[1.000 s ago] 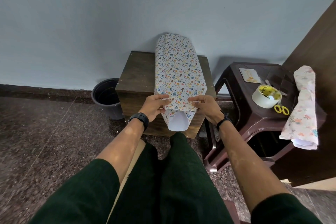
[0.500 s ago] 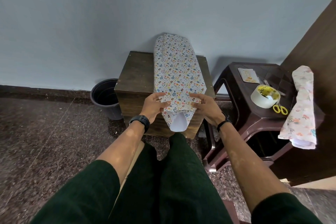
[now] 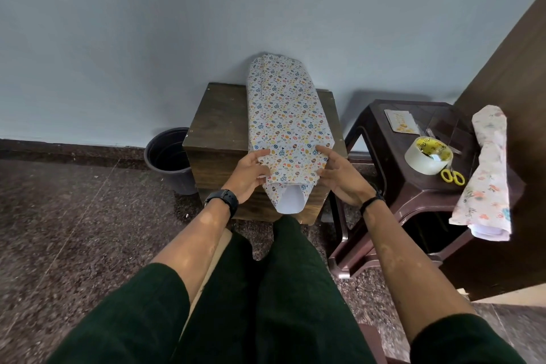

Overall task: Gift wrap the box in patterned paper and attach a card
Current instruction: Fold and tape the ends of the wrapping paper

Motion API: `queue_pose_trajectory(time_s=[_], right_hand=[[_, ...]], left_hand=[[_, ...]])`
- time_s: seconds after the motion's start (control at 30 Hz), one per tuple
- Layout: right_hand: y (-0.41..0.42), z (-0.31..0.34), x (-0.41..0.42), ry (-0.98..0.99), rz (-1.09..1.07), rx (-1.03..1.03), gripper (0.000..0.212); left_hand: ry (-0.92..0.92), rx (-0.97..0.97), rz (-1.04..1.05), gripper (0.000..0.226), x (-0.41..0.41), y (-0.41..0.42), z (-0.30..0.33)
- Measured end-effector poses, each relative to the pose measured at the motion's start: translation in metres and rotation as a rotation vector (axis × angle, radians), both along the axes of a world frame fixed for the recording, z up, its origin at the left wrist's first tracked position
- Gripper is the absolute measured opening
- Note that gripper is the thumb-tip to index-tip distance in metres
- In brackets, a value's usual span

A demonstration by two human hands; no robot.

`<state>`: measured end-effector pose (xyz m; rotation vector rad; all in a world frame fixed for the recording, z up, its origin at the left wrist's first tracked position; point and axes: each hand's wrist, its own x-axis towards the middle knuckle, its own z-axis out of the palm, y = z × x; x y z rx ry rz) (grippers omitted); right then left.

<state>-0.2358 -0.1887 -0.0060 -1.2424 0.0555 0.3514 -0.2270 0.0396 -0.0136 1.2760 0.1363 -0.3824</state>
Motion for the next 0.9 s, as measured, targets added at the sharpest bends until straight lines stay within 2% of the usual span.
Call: queue_pose_trajectory(time_s=[0.07, 0.23, 0.37, 0.47, 0.63, 0.73, 0.9], right_hand=[[-0.002, -0.001, 0.003, 0.010, 0.032, -0.011, 0.053], [0.002, -0.007, 0.006, -0.029, 0.025, -0.259, 0.031], [0.003, -0.010, 0.003, -0.015, -0.004, -0.228, 0.027], [0.001, -0.007, 0.001, 0.019, 0.051, -0.156, 0.026], [-0.007, -0.001, -0.002, 0.034, 0.160, -0.098, 0.048], [-0.009, -0.002, -0.001, -0.019, 0.182, -0.184, 0.048], [-0.005, -0.006, -0.001, -0.185, 0.111, -0.445, 0.036]], left_hand=[[0.015, -0.026, -0.034, 0.056, 0.000, 0.001, 0.002], [0.065, -0.086, -0.136, 0.071, -0.001, 0.003, 0.004], [0.005, 0.028, -0.183, 0.056, -0.001, 0.001, 0.002], [-0.069, 0.144, -0.115, 0.052, -0.002, -0.003, -0.003], [-0.240, 0.412, -0.041, 0.047, 0.000, -0.009, 0.001], [-0.312, 0.505, -0.025, 0.047, 0.004, -0.011, -0.003], [-0.392, 0.580, 0.037, 0.047, 0.002, -0.014, -0.008]])
